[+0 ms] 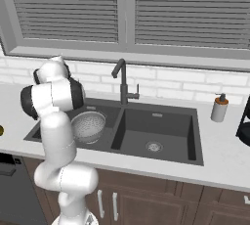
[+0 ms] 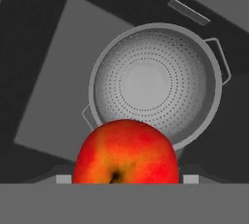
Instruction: Put the colander in the sink, put the apple, kiwi in the colander, and turn on the sink faucet and pour water over the colander.
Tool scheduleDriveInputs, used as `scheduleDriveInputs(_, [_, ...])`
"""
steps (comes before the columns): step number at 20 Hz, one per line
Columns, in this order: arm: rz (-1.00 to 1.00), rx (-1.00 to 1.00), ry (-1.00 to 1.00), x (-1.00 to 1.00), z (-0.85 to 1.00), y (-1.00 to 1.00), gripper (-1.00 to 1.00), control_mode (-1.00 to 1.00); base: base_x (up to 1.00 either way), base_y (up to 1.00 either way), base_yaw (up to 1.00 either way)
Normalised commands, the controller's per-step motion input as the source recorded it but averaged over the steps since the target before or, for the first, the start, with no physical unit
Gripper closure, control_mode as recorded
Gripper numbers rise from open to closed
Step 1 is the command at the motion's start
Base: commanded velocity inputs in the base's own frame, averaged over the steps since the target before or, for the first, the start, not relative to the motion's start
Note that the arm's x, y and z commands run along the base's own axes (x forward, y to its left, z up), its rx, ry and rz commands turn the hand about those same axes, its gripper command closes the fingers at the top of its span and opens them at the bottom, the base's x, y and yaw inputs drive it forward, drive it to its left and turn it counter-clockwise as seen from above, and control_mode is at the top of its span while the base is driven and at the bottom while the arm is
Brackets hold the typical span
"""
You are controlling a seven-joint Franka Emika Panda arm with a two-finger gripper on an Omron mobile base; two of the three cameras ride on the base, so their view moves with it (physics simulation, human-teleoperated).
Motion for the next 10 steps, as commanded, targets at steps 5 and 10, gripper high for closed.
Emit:
scheduleDriveInputs(5, [0.00,0.03,0.00,0.05,-0.74,-0.18,1.00,-1.00,0.00,0.00,0.00])
scheduleDriveInputs(10, [0.00,0.01,-0.02,0.11,-0.77,-0.21,1.00,-1.00,0.00,0.00,0.00])
